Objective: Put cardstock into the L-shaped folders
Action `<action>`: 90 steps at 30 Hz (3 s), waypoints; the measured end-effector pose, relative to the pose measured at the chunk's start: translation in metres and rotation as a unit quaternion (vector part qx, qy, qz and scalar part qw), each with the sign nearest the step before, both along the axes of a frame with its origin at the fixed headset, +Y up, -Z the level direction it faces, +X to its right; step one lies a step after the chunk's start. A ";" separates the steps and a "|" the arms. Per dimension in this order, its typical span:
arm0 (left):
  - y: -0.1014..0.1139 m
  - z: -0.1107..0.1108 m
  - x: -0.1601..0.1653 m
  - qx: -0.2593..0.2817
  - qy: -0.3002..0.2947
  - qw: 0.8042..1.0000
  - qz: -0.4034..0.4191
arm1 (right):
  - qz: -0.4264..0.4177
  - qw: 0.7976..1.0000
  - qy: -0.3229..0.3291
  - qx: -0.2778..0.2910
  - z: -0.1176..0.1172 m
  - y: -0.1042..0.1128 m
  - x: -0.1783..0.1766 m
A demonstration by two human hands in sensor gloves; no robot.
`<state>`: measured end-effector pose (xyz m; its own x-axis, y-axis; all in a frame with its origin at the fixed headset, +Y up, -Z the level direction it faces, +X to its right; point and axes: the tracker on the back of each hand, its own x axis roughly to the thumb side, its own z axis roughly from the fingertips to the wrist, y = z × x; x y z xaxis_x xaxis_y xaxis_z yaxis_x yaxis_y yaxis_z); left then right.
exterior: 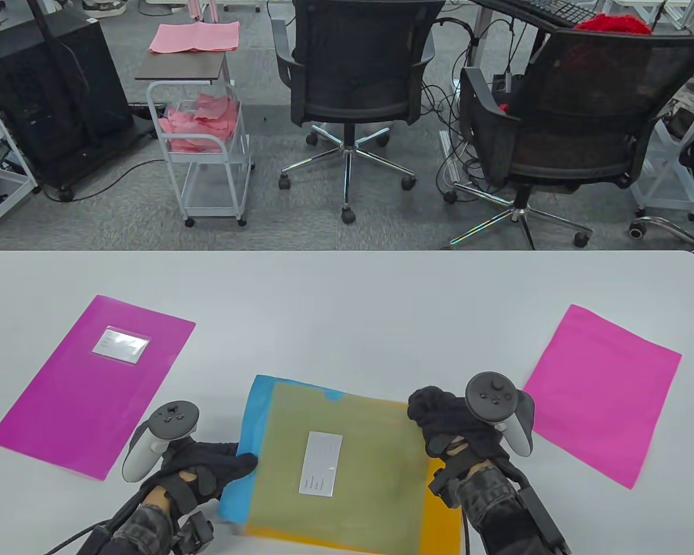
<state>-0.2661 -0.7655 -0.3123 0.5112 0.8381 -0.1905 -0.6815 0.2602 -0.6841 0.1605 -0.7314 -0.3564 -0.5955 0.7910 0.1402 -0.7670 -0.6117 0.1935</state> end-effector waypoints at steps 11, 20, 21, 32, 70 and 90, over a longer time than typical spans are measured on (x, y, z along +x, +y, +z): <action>0.000 -0.004 -0.027 0.045 0.075 0.994 -0.063 | -0.079 0.997 0.010 0.002 -0.001 -0.001 0.003; -0.005 0.007 0.018 0.043 -0.026 0.998 -0.027 | -0.055 0.998 0.007 -0.001 -0.001 -0.001 0.003; -0.006 0.008 0.018 0.027 -0.029 0.999 -0.010 | -0.056 0.998 0.007 -0.001 -0.001 -0.001 0.004; -0.004 0.003 0.007 0.001 0.053 0.996 0.065 | -0.088 0.996 0.011 -0.015 -0.001 -0.004 0.000; -0.008 0.004 0.009 0.008 0.022 0.993 0.116 | 0.025 0.999 -0.006 -0.025 0.003 -0.005 -0.015; 0.017 -0.004 -0.036 0.078 0.372 0.917 0.121 | -0.068 0.991 -0.113 0.038 0.008 0.006 0.009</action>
<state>-0.3019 -0.7489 -0.3166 0.0830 0.9565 -0.2796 -0.9952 0.0940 0.0261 0.1693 -0.7249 -0.3480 -0.5072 0.8584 0.0771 -0.8618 -0.5061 -0.0342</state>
